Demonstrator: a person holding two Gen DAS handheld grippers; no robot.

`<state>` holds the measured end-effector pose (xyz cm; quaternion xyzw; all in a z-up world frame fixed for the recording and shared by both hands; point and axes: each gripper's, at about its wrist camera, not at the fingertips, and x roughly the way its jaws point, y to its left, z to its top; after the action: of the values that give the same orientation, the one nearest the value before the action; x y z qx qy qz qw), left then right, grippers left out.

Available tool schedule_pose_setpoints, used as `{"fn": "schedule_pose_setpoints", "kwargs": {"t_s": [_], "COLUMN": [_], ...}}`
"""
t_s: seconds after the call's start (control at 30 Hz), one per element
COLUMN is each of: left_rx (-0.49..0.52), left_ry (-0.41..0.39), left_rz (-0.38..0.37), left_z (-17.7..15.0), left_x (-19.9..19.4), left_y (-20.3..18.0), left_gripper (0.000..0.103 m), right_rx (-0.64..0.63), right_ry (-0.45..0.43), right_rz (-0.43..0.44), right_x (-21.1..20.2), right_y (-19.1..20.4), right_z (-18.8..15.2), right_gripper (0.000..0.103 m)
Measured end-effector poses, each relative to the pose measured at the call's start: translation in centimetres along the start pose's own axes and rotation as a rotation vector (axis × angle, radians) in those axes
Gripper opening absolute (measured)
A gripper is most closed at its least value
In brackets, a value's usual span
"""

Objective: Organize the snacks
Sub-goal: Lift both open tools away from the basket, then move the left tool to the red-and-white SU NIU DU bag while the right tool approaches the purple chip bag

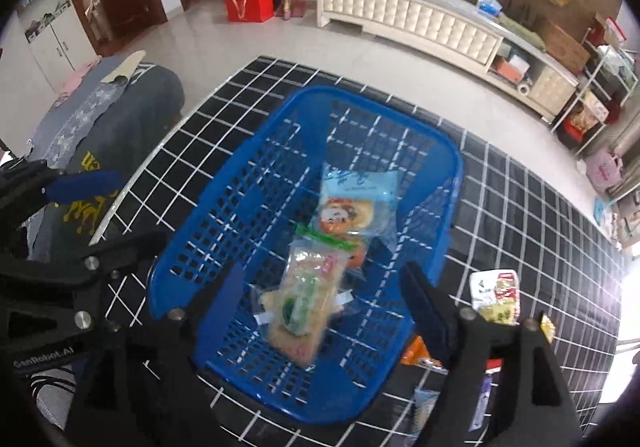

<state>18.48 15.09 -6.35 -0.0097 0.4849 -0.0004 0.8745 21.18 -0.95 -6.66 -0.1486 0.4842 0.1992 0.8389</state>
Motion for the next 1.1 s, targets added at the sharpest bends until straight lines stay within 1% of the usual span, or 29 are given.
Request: {"fn": "schedule_pose_setpoints", "kwargs": {"t_s": [0.07,0.27,0.43,0.57,0.73,0.83,0.87,0.9,1.1], "left_rx": [0.001,0.050,0.077,0.102,0.171,0.203,0.211,0.217,0.241], "left_ry": [-0.006,-0.025,-0.033,-0.027,-0.024,-0.024,-0.024,-0.027,-0.006], "left_rz": [-0.003,0.010,0.002,-0.031,-0.047,-0.070,-0.076,-0.081,-0.090], "left_z": [0.0,-0.1,0.0,0.2,0.2,0.3,0.3,0.4,1.0], "left_x": [-0.6,-2.4,-3.0,-2.6,-1.9,-1.4,-1.2,-1.0,0.4], "left_y": [-0.5,-3.0,-5.7,-8.7,-13.1,-15.7,-16.5,-17.2,-20.7], "left_gripper": [0.061,0.061,0.061,0.061,0.061,0.061,0.067,0.070,0.070], "right_rx": [0.009,0.073,0.109,0.149,0.207,0.245,0.259,0.272,0.340], "right_ry": [-0.010,-0.041,-0.056,-0.066,-0.069,-0.061,-0.058,-0.056,-0.054], "right_rz": [0.000,0.015,0.001,-0.013,-0.045,-0.067,-0.071,-0.075,-0.089], "right_x": [-0.8,-3.2,-5.0,-6.4,-7.5,-7.8,-7.9,-8.0,-8.4], "right_y": [-0.5,-2.8,-5.1,-7.7,-11.3,-13.6,-14.3,-15.1,-19.0], "right_z": [-0.2,-1.4,-3.0,-4.5,-6.6,-7.9,-8.4,-8.9,-11.1], "right_gripper": [0.084,0.084,0.084,0.084,0.084,0.084,0.084,0.084,0.084]}}
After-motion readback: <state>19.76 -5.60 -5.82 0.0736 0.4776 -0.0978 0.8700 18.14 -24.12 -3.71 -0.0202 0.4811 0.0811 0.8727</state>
